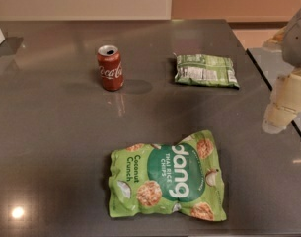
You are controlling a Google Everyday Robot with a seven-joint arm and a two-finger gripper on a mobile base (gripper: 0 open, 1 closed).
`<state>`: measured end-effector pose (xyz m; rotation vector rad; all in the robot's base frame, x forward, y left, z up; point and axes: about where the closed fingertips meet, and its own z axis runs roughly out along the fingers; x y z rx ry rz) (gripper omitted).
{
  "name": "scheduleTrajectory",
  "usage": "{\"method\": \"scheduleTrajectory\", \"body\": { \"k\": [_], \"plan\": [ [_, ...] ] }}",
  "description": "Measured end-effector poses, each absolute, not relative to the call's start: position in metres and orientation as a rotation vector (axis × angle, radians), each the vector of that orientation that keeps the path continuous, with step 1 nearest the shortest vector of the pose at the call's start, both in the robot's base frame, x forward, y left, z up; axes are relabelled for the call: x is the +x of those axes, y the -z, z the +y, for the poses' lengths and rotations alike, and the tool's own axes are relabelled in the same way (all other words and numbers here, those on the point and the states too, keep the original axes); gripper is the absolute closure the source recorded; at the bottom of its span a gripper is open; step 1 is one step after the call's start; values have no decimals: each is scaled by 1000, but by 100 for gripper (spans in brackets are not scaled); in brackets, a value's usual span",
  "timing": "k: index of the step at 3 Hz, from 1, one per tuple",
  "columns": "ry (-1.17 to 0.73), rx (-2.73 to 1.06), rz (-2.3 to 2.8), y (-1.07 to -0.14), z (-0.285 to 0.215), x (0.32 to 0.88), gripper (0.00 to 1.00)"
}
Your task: Pick green jalapeno chip bag
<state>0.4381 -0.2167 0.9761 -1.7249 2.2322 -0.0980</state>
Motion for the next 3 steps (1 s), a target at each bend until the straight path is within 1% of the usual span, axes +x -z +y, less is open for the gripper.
{"method": "scheduleTrajectory", "body": {
  "k": [1,2,3],
  "plan": [
    [99,-1723,2230,-977,-217,439,0],
    [79,-1705,2221,-975,-216,454,0],
    [48,-1679,2204,-967,-214,481,0]
  ]
}}
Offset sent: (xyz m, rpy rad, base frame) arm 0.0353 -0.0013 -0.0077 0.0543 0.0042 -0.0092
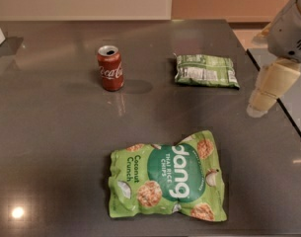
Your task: Pick green jalapeno chip bag
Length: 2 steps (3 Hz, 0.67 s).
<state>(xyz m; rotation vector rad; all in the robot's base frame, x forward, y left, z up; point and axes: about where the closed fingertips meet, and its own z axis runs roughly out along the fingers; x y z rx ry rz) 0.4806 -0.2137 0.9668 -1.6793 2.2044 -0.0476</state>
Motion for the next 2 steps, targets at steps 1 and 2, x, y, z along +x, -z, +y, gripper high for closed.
{"method": "scheduleTrajectory", "body": {
  "k": [1,2],
  "plan": [
    [8,-1644,2170,-952,-212,516,0],
    [-31,-1608,2131,-935,-212,558,0]
  ]
}}
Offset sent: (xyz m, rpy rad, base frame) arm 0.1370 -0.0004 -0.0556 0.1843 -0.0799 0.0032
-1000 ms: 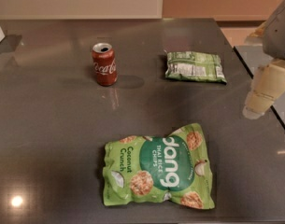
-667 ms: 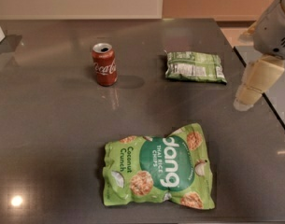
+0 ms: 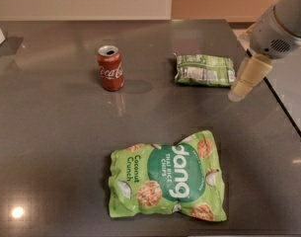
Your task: Pick green jalapeno chip bag
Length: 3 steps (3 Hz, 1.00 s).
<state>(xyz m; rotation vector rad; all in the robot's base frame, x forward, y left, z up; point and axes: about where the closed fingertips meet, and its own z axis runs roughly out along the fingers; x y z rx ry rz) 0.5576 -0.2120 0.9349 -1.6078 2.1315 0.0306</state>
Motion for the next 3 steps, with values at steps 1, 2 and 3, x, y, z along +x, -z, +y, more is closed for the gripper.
{"method": "scheduleTrajectory", "body": {
  "k": [1,2,3],
  "plan": [
    [-66,-1580,2112,-915,-213,605,0],
    [-87,-1567,2096,-895,-214,646,0],
    [-125,-1559,2104,-870,-217,677,0]
  ]
}}
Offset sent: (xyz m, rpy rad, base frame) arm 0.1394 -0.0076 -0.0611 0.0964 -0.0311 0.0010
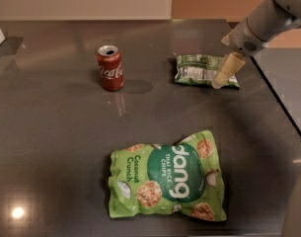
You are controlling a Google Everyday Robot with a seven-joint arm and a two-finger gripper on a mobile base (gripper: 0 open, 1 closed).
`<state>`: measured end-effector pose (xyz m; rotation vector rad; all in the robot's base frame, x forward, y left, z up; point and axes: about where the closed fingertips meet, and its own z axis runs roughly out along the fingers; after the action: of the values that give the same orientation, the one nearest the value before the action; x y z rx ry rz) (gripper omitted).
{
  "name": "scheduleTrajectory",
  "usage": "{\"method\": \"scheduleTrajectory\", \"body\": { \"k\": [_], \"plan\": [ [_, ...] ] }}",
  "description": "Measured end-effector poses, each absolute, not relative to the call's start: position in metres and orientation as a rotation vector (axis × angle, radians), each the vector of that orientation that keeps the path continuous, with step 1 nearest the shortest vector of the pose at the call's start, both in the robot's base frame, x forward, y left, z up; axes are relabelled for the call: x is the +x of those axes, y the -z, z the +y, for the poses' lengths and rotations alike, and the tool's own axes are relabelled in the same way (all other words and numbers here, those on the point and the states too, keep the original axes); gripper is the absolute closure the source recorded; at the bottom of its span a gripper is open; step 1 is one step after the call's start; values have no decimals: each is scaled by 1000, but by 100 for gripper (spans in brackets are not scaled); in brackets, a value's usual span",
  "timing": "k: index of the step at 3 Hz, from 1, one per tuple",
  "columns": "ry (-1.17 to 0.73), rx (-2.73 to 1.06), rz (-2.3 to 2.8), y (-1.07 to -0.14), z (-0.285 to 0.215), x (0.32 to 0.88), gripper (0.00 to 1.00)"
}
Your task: Pick green jalapeno chip bag
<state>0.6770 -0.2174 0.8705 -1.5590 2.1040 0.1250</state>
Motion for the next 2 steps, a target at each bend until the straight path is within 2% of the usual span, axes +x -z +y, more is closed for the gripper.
{"method": "scheduleTrajectory", "body": {
  "k": [2],
  "plan": [
    [-173,-1584,2140,-831,-215,705,0]
  ]
}}
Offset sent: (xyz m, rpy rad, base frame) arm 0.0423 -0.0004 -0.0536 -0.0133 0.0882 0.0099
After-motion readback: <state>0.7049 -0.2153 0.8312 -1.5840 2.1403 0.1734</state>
